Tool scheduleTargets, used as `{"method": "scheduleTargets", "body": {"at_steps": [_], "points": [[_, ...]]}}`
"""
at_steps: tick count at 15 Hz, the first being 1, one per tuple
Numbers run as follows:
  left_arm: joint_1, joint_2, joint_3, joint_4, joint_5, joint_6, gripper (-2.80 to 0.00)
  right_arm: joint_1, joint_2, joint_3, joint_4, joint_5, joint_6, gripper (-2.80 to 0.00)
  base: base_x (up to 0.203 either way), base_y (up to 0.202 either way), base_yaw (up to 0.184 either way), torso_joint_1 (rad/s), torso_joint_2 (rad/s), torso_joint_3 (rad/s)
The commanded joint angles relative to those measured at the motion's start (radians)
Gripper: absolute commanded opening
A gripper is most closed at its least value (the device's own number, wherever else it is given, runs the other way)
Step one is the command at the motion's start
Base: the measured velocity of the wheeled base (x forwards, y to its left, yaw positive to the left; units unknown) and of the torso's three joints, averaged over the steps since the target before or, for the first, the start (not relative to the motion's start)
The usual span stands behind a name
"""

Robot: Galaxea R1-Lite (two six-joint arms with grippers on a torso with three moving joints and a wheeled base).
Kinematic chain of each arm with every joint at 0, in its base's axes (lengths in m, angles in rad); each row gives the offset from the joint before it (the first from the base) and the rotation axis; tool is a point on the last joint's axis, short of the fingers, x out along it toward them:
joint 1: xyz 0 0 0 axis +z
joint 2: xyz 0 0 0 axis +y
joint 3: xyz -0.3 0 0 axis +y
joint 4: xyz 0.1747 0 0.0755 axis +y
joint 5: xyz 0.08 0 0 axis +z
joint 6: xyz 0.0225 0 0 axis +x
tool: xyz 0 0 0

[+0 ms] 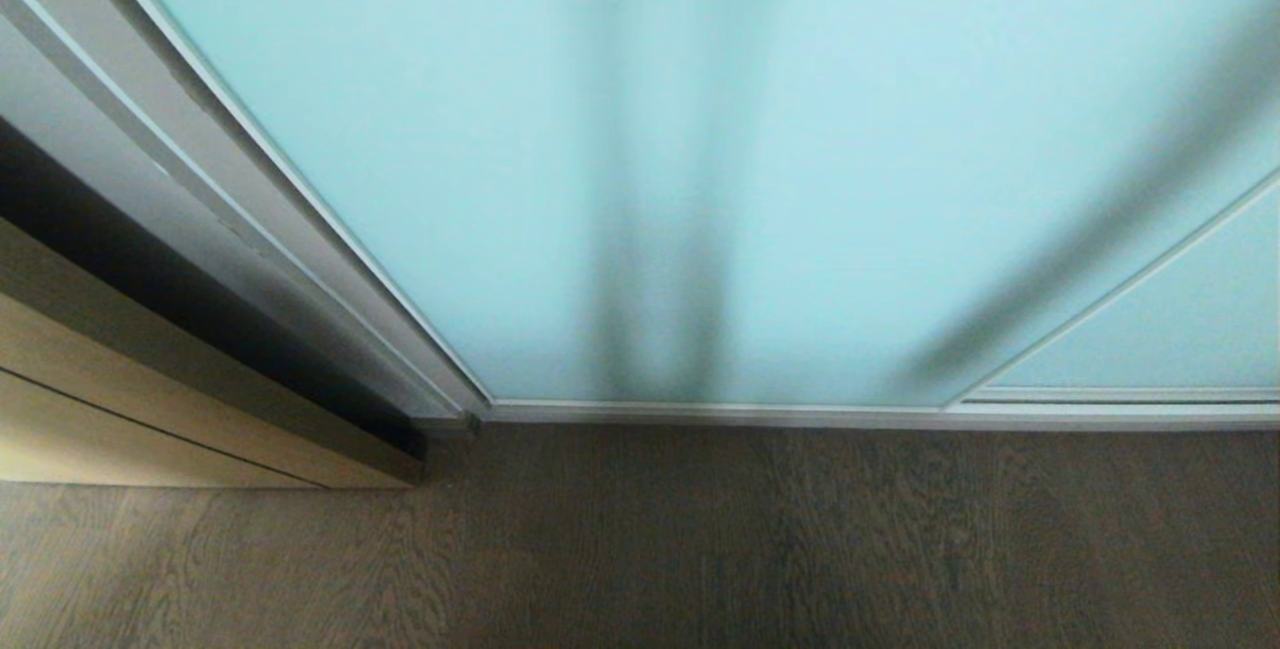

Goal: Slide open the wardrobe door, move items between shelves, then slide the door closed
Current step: Open the door

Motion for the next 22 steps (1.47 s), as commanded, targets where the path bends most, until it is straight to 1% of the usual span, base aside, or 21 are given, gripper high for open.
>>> {"method": "scheduleTargets", "body": {"at_steps": [1, 2, 5, 7, 9, 13, 16, 17, 20, 22], "points": [[0.000, -0.002, 0.000, 0.000, 0.000, 0.000, -2.80, -0.021, 0.108, -0.004, -0.046, 0.000, -0.030, -2.80, 0.000, 0.000, 0.000, 0.000, 0.00, 0.000], [0.000, -0.002, 0.000, 0.000, 0.000, 0.000, -2.80, -0.040, 0.136, -0.005, -0.069, 0.000, -0.049, -2.80, 0.000, 0.000, 0.000, 0.000, 0.00, 0.000], [0.000, -0.002, 0.000, 0.000, 0.000, 0.000, -2.80, -0.148, 0.214, -0.006, -0.155, -0.001, -0.126, -2.80, 0.000, 0.000, 0.000, 0.000, 0.00, 0.000], [0.000, -0.002, 0.000, 0.000, 0.000, 0.000, -2.80, -0.201, 0.258, -0.007, -0.210, 0.000, -0.150, -2.80, 0.000, 0.000, 0.000, 0.000, 0.00, 0.000], [0.000, -0.002, 0.000, 0.000, 0.000, 0.000, -2.80, -0.227, 0.294, -0.011, -0.259, 0.002, -0.154, -2.80, 0.000, 0.000, 0.000, 0.000, 0.00, 0.000], [0.000, -0.002, 0.000, 0.000, 0.000, 0.000, -2.80, -0.233, 0.347, -0.059, -0.267, 0.001, -0.150, -2.80, 0.000, 0.000, 0.000, 0.000, 0.00, 0.000], [0.000, -0.002, 0.000, 0.000, 0.000, 0.000, -2.80, -0.301, 0.406, -0.106, -0.271, 0.005, -0.148, -2.80, 0.000, 0.000, 0.000, 0.000, 0.00, 0.000], [0.000, -0.002, 0.000, 0.000, 0.000, 0.000, -2.80, -0.317, 0.429, -0.111, -0.295, 0.006, -0.147, -2.80, 0.000, 0.000, 0.000, 0.000, 0.00, 0.000], [0.000, -0.002, 0.000, 0.000, 0.000, 0.000, -2.80, -0.363, 0.508, -0.105, -0.438, 0.012, -0.148, -2.80, 0.000, 0.000, 0.000, 0.000, 0.00, 0.000], [0.000, -0.002, 0.000, 0.000, 0.000, 0.000, -2.80, -0.369, 0.529, -0.109, -0.456, 0.026, -0.145, -2.80, 0.000, 0.000, 0.000, 0.000, 0.00, 0.000]]}}
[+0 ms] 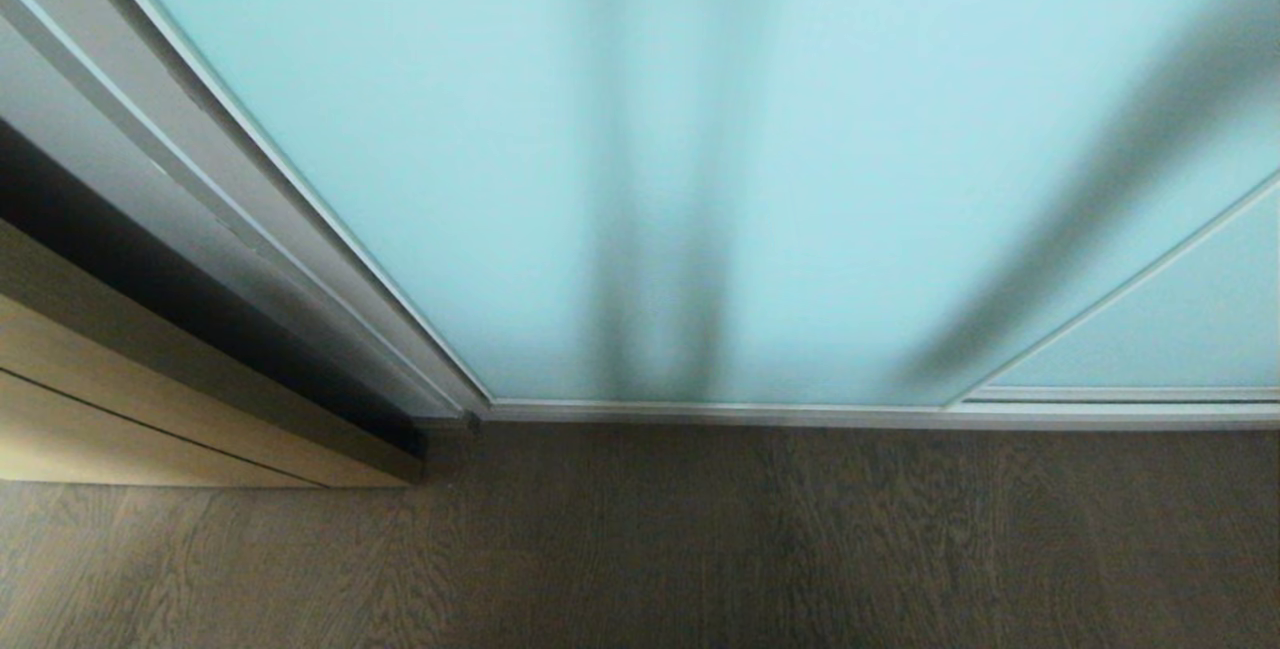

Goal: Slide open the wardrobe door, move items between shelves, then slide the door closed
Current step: Open the door

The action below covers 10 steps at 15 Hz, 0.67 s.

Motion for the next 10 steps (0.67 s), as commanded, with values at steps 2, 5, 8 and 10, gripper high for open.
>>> {"method": "scheduleTargets", "body": {"at_steps": [2, 5, 8, 10], "points": [[0.000, -0.002, 0.000, 0.000, 0.000, 0.000, -2.80, -0.005, 0.045, -0.007, -0.007, 0.008, 0.002, -2.80, 0.000, 0.000, 0.000, 0.000, 0.00, 0.000], [0.000, -0.002, 0.000, 0.000, 0.000, 0.000, -2.80, -0.031, 0.079, -0.033, -0.011, 0.010, 0.002, -2.80, 0.000, 0.000, 0.000, 0.000, 0.00, 0.000], [0.000, -0.002, 0.000, 0.000, 0.000, 0.000, -2.80, -0.068, 0.110, -0.044, -0.013, 0.050, 0.005, -2.80, 0.000, 0.000, 0.000, 0.000, 0.00, 0.000], [0.000, -0.002, 0.000, 0.000, 0.000, 0.000, -2.80, -0.071, 0.136, -0.053, -0.044, 0.054, 0.008, -2.80, 0.000, 0.000, 0.000, 0.000, 0.00, 0.000]]}}
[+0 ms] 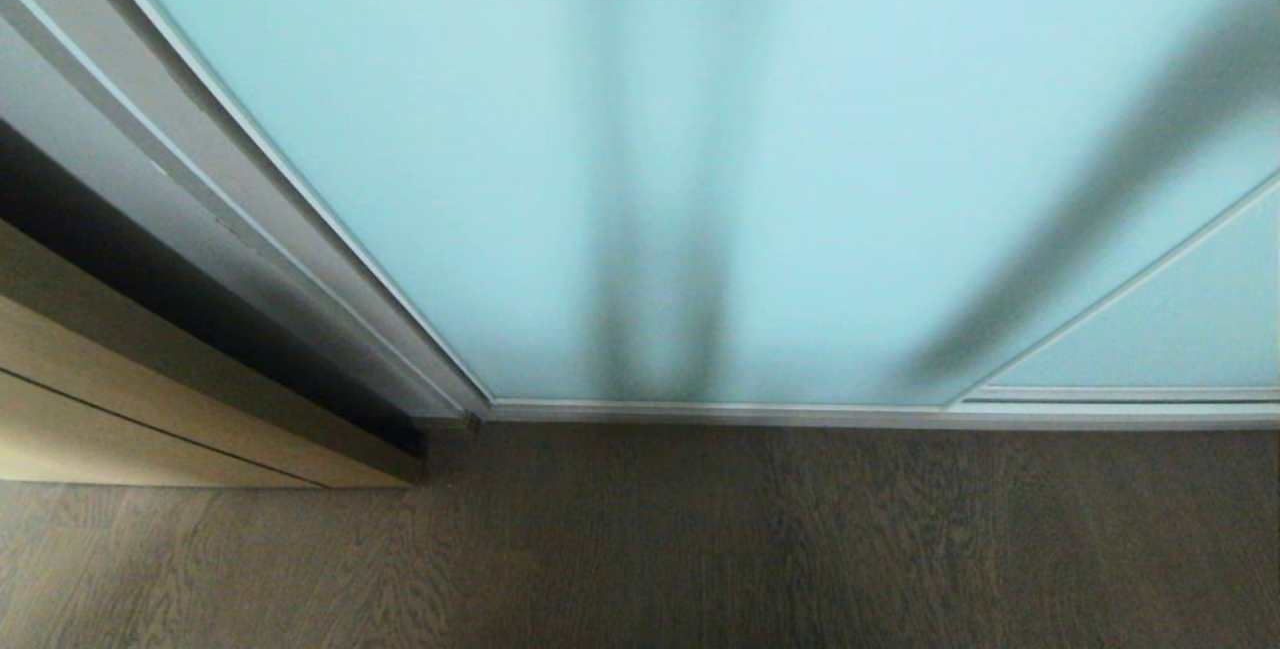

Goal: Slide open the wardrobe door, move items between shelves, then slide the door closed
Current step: Open the door

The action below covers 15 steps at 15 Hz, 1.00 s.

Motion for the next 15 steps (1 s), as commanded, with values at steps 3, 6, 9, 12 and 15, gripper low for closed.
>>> {"method": "scheduleTargets", "body": {"at_steps": [3, 6, 9, 12, 15], "points": [[0.000, -0.002, 0.000, 0.000, 0.000, 0.000, -2.80, -0.024, 0.069, -0.014, -0.062, 0.003, 0.000, -2.80, 0.000, 0.000, 0.000, 0.000, 0.00, 0.000], [0.000, -0.002, 0.000, 0.000, 0.000, 0.000, -2.80, -0.058, 0.095, -0.037, -0.071, 0.017, 0.000, -2.80, 0.000, 0.000, 0.000, 0.000, 0.00, 0.000], [0.000, -0.002, 0.000, 0.000, 0.000, 0.000, -2.80, -0.090, 0.123, -0.068, -0.071, 0.043, 0.001, -2.80, 0.000, 0.000, 0.000, 0.000, 0.00, 0.000], [0.000, -0.002, 0.000, 0.000, 0.000, 0.000, -2.80, -0.094, 0.117, -0.070, -0.071, 0.052, 0.001, -2.80, 0.000, 0.000, 0.000, 0.000, 0.00, 0.000], [0.000, -0.002, 0.000, 0.000, 0.000, 0.000, -2.80, -0.110, 0.013, -0.035, -0.059, 0.131, 0.032, -2.80, 0.000, 0.000, 0.000, 0.000, 0.00, 0.000]]}}
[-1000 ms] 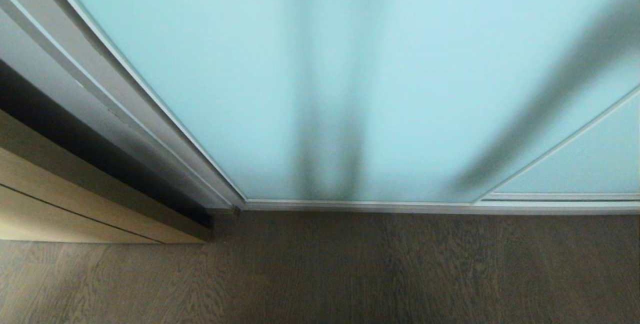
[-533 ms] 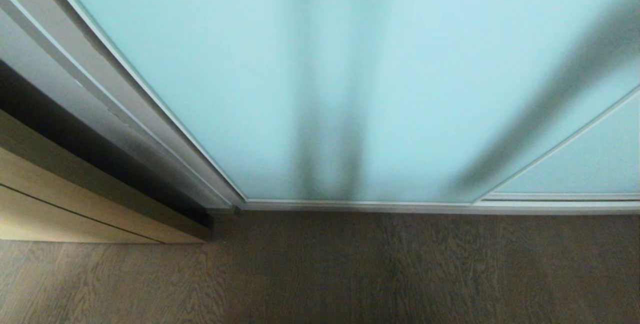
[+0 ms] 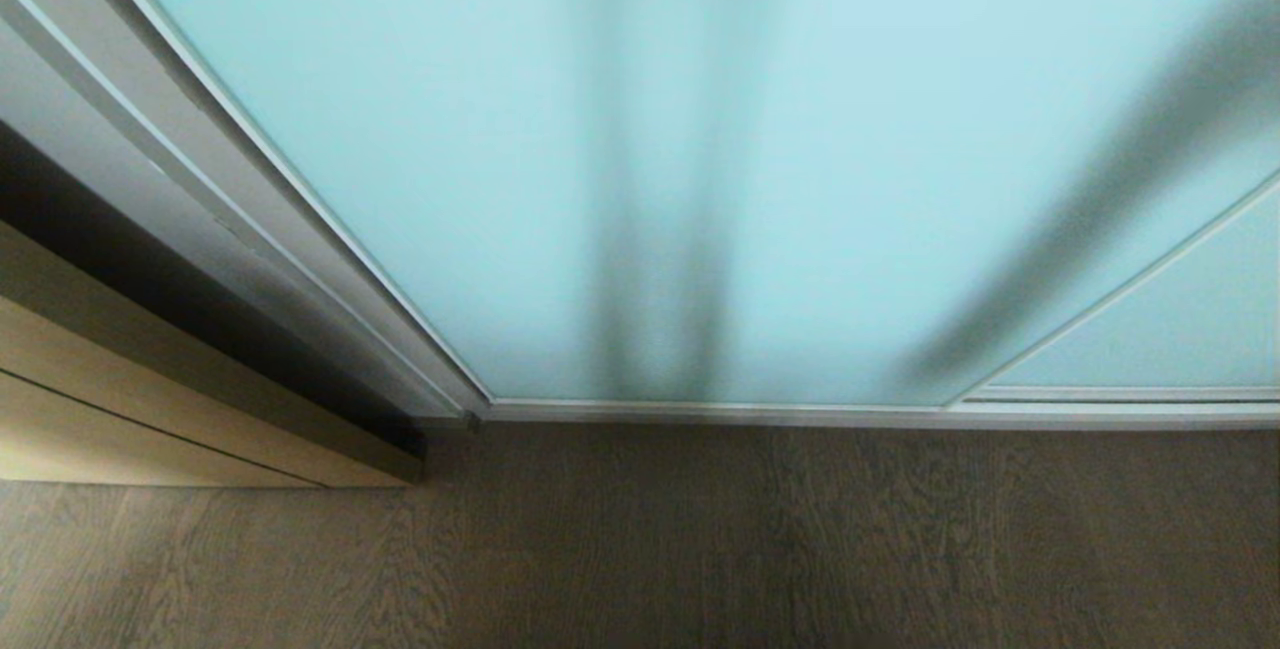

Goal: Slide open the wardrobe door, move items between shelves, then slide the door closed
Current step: Open the door

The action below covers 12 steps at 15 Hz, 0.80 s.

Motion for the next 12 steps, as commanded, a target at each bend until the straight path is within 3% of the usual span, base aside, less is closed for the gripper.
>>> {"method": "scheduleTargets", "body": {"at_steps": [1, 5, 12], "points": [[0.000, -0.002, 0.000, 0.000, 0.000, 0.000, -2.80, -0.006, -0.092, 0.018, 0.011, 0.036, 0.027, -2.80, 0.000, 0.000, 0.000, 0.000, 0.00, 0.000], [0.000, -0.002, 0.000, 0.000, 0.000, 0.000, -2.80, -0.005, -0.177, -0.012, 0.201, 0.113, 0.047, -2.80, 0.000, 0.000, 0.000, 0.000, 0.00, 0.000], [0.000, -0.002, 0.000, 0.000, 0.000, 0.000, -2.80, -0.005, -0.039, -0.097, 0.212, 0.119, 0.052, -2.80, 0.000, 0.000, 0.000, 0.000, 0.00, 0.000]]}}
